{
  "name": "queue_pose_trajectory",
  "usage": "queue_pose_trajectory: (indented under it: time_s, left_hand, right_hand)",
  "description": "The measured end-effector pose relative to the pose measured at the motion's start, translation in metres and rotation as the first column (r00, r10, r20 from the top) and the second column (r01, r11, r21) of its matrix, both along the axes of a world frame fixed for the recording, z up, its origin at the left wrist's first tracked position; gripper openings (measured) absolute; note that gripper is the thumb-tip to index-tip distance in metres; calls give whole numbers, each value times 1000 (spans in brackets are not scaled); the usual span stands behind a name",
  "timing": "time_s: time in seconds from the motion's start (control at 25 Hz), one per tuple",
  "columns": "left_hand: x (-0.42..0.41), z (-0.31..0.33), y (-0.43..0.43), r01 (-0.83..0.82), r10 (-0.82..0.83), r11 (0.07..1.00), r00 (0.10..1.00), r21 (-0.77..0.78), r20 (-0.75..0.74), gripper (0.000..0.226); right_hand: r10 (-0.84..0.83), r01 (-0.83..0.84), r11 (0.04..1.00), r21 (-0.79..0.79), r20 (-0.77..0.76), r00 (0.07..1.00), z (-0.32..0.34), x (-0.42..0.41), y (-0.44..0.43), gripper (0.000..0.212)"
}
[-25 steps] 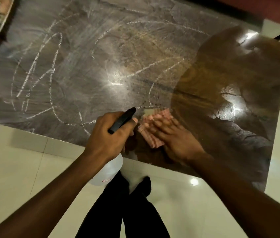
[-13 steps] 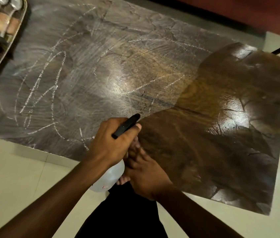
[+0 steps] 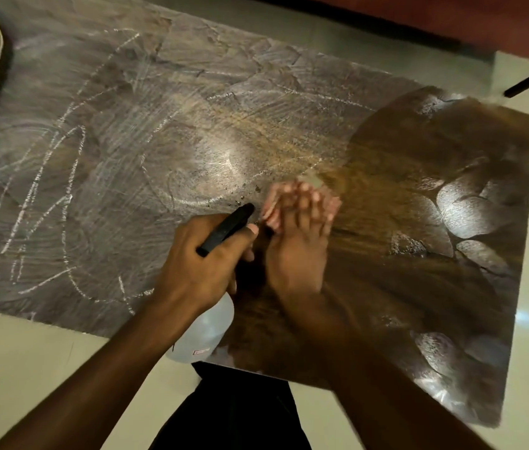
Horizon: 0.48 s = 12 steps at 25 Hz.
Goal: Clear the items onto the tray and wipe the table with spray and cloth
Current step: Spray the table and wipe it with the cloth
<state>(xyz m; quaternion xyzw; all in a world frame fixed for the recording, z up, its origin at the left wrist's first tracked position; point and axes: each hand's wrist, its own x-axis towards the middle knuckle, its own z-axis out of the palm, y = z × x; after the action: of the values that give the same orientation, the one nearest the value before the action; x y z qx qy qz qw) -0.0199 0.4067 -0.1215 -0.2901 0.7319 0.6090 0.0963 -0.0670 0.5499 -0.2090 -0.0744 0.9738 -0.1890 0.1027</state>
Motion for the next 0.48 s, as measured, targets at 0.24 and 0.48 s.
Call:
queue_pose_trajectory:
  time_s: [0.24,0.48]
  left_hand:
    - [-32,-6,-3,-19,19,1000,1000,10,6,33]
    - [-45,0,-10,-20,20,1000,1000,-23,-9,43]
  right_hand:
    - [904,-910,414,-10,-109,413,-12,2,14,63]
    - [254,-252,960,123,-2,967,-7,-159,116,79]
